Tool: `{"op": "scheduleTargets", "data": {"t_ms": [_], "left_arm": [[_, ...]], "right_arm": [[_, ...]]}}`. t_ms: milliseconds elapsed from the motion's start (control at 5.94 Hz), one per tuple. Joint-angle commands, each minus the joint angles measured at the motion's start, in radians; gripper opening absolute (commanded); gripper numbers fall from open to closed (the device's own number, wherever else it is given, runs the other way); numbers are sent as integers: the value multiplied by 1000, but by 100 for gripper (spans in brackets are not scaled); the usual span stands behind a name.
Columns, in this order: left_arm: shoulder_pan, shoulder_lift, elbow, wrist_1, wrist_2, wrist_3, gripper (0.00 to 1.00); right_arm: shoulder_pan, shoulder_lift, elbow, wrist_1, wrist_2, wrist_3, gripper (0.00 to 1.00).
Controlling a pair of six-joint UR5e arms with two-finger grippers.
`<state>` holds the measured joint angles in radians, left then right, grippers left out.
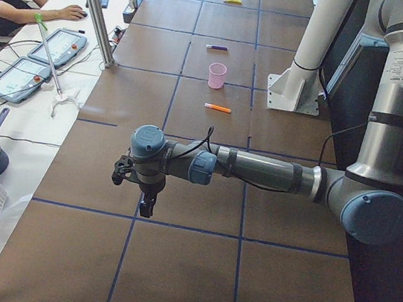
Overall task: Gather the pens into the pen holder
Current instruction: 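Move the left gripper toward the green highlighter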
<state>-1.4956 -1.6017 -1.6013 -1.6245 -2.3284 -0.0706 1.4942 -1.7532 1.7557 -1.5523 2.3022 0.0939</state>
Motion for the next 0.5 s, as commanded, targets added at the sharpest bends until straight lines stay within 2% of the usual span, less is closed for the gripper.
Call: {"op": "scheduleTargets", "data": {"t_ms": [0,337], "left_arm": [[5,17,-29,-46,-2,-2,100],[33,26,-19,-51,4,-2,100]], "right_arm": [[0,1,-1,0,5,4,100],[0,1,4,0,11,7,100]]}}
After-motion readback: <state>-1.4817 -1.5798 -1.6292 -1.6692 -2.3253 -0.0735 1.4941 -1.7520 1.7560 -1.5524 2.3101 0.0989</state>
